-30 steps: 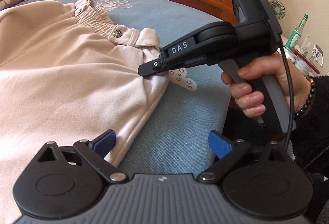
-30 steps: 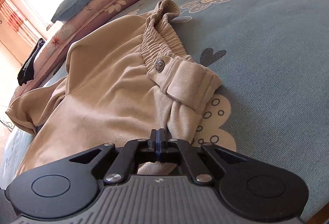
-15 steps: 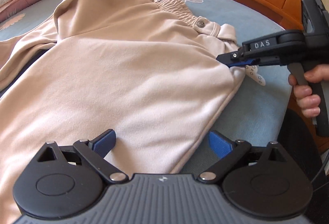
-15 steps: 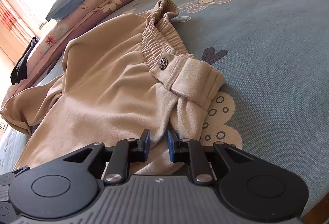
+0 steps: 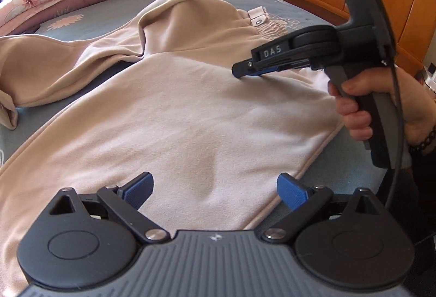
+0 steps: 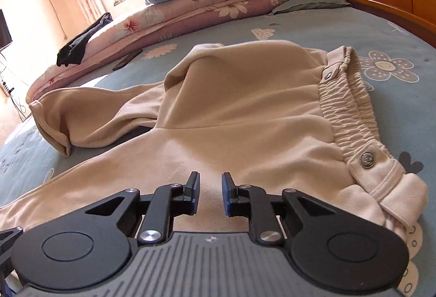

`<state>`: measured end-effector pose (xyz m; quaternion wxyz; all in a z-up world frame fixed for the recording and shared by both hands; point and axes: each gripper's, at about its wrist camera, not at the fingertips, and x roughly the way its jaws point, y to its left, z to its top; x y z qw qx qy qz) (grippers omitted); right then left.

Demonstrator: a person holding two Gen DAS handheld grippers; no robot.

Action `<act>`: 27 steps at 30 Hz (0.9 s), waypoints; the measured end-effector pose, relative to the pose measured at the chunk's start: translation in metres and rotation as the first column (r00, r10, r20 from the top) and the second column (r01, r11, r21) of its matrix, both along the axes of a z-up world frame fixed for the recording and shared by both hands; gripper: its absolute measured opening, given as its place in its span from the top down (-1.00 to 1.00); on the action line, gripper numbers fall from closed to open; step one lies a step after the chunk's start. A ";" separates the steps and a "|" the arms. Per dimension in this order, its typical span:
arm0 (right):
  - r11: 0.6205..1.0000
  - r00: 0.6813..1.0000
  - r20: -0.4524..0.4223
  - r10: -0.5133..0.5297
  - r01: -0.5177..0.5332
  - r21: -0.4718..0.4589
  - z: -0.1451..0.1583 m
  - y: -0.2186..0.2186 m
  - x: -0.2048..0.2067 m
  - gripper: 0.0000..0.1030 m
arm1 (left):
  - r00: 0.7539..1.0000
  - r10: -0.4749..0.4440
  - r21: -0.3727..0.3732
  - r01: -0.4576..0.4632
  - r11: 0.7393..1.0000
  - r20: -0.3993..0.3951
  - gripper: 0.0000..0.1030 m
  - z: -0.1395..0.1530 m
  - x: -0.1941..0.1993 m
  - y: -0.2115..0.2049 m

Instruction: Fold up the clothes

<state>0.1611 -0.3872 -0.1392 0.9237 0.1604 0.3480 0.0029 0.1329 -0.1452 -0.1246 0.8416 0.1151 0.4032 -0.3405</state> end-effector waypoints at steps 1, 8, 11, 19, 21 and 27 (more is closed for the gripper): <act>1.000 0.999 -0.032 -0.001 0.001 -0.001 -0.010 0.003 0.012 0.62 | 1.000 0.008 0.000 -0.008 1.000 -0.003 -0.88 -0.002 0.001 0.004; 0.998 0.999 -0.039 -0.013 0.011 -0.060 -0.023 0.010 -0.007 0.68 | 0.996 0.081 0.039 -0.079 0.996 -0.048 -0.89 -0.026 0.018 0.022; 0.997 0.998 -0.043 -0.046 0.043 -0.071 -0.024 0.002 0.008 0.71 | 0.996 0.067 0.037 -0.065 0.997 -0.053 -0.93 -0.026 0.020 0.022; 0.992 0.990 -0.081 -0.116 0.111 -0.061 -0.006 -0.014 0.022 0.43 | 0.997 0.038 0.035 -0.036 0.999 -0.068 -0.96 -0.026 0.004 0.036; 0.997 0.996 -0.053 -0.072 0.071 -0.028 0.005 -0.005 0.001 0.34 | 0.997 0.041 0.035 -0.039 0.999 -0.071 -0.96 -0.024 0.002 0.041; 0.999 0.992 -0.126 0.027 -0.030 -0.026 -0.008 0.029 -0.039 0.07 | 0.982 0.167 0.014 -0.167 0.986 -0.082 -0.96 -0.021 0.013 0.054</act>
